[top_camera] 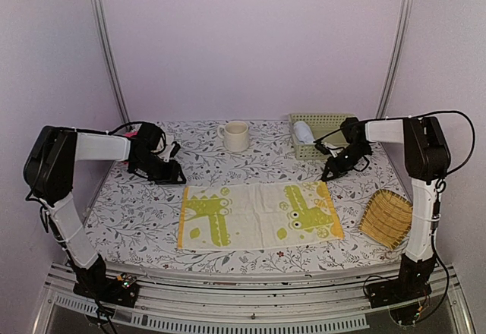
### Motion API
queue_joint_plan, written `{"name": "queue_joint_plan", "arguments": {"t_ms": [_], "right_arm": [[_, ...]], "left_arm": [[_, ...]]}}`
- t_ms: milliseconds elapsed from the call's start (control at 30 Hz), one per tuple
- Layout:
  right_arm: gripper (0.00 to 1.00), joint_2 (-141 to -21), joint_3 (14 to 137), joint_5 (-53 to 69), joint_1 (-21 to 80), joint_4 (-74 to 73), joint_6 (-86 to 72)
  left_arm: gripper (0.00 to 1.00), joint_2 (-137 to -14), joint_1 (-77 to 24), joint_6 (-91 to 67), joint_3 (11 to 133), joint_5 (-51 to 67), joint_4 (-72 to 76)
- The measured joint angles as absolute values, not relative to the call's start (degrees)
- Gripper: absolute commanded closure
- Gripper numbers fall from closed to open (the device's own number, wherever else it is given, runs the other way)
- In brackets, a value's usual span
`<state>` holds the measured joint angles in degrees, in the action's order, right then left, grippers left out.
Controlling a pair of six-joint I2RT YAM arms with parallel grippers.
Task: Roll the towels
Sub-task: Fold the towel at the center of the board.
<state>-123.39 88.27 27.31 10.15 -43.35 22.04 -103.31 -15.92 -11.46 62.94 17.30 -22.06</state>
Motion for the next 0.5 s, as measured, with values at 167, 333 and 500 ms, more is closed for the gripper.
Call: {"name": "queue_joint_plan", "arguments": {"t_ms": [167,333,500], "right_arm": [[0.82,-123.0,88.0,24.0,12.3,-42.1,22.8],[0.82,-122.7,87.8,19.3,14.7,-40.6,23.1],[0.77,-122.3,87.5,14.4,16.1,-39.5,23.2]], "left_arm": [[0.58,-103.3,-15.9,-11.2,62.9,17.3,-22.1],[0.58,-103.3,-15.9,-11.1,62.9,17.3,-22.2],[0.58,-103.3,-15.9,-11.0,62.9,17.3,-22.2]]}}
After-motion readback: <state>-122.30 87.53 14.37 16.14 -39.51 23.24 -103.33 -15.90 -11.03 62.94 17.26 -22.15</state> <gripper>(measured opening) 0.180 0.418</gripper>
